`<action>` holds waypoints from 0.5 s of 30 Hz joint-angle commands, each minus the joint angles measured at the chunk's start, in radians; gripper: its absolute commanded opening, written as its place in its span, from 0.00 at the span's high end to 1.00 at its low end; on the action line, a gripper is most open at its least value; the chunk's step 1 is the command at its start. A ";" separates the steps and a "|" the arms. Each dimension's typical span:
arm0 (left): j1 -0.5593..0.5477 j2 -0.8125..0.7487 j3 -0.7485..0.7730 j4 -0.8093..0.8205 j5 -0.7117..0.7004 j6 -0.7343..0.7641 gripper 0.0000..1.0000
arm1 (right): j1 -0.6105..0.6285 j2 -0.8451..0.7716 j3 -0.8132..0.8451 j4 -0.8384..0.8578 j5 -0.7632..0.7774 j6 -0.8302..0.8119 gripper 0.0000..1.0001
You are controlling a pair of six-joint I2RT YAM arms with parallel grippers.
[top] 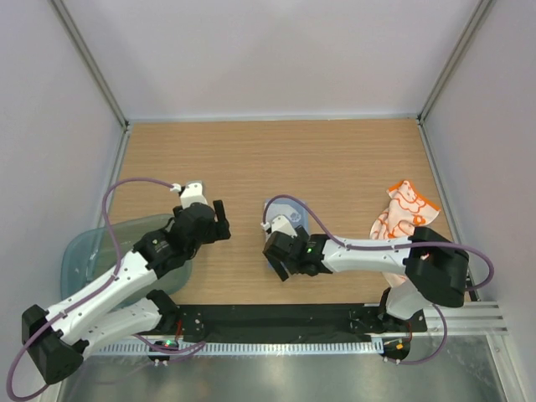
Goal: Roll the towels
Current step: Fold the towel
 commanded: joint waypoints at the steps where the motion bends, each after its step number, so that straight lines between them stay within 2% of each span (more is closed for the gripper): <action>1: 0.020 -0.005 0.040 -0.001 0.005 -0.019 0.21 | -0.004 0.034 0.004 -0.021 -0.024 0.033 0.13; 7: 0.025 -0.017 0.043 -0.016 0.002 -0.020 0.21 | -0.004 0.051 -0.014 0.028 -0.124 0.041 0.19; 11: 0.026 -0.014 0.037 -0.005 0.006 -0.022 0.21 | -0.003 0.089 -0.008 0.095 -0.219 0.059 0.34; 15: 0.031 0.006 0.042 -0.007 0.014 -0.025 0.21 | 0.005 0.149 0.009 0.135 -0.248 0.071 0.46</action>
